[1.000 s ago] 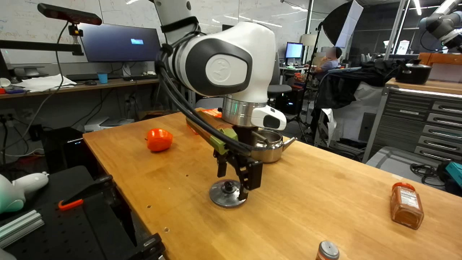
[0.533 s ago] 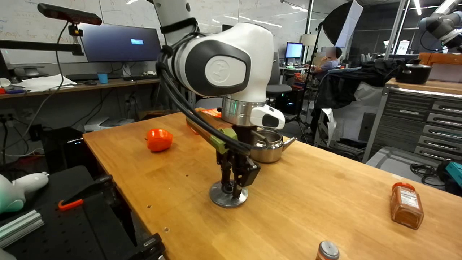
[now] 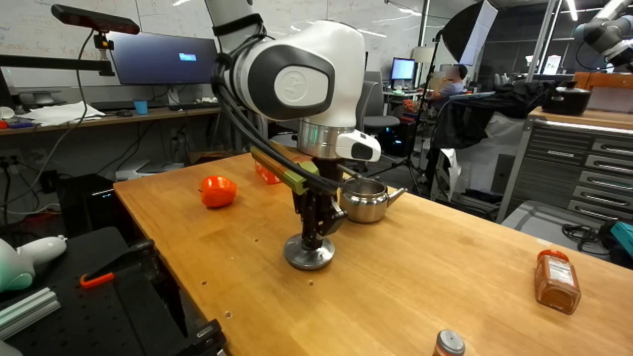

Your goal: Pick the lid on the table and put it on the kettle

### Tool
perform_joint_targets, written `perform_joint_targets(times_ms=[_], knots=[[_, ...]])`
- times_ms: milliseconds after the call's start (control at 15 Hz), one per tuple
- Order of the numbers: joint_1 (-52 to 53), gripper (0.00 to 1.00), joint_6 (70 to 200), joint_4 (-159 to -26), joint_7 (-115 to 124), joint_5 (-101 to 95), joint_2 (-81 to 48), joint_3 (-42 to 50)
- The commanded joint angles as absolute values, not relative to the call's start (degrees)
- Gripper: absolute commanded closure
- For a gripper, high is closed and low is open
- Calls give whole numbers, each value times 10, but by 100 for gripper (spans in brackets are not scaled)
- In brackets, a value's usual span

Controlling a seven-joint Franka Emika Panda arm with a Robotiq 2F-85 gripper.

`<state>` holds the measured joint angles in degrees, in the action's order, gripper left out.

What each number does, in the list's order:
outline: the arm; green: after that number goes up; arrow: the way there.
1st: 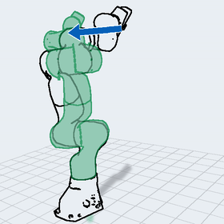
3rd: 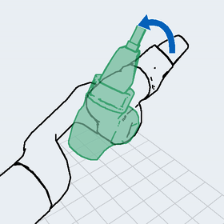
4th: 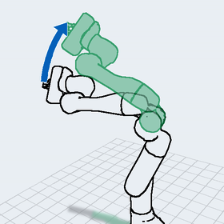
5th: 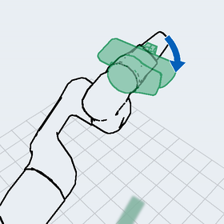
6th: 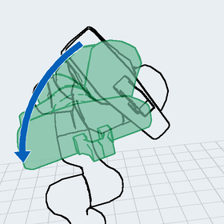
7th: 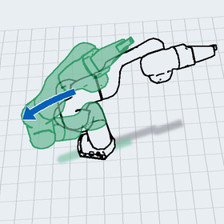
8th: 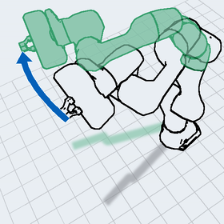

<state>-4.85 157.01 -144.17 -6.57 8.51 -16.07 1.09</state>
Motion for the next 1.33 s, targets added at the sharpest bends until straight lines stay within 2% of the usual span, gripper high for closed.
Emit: perform_joint_targets(times_ms=[0,733,1267], knots=[[-61,91,1558,-1455,-84,101,-121,-8],[-31,92,1455,-1420,-19,57,-46,6],[-25,92,1407,-1351,2,54,-51,7]])
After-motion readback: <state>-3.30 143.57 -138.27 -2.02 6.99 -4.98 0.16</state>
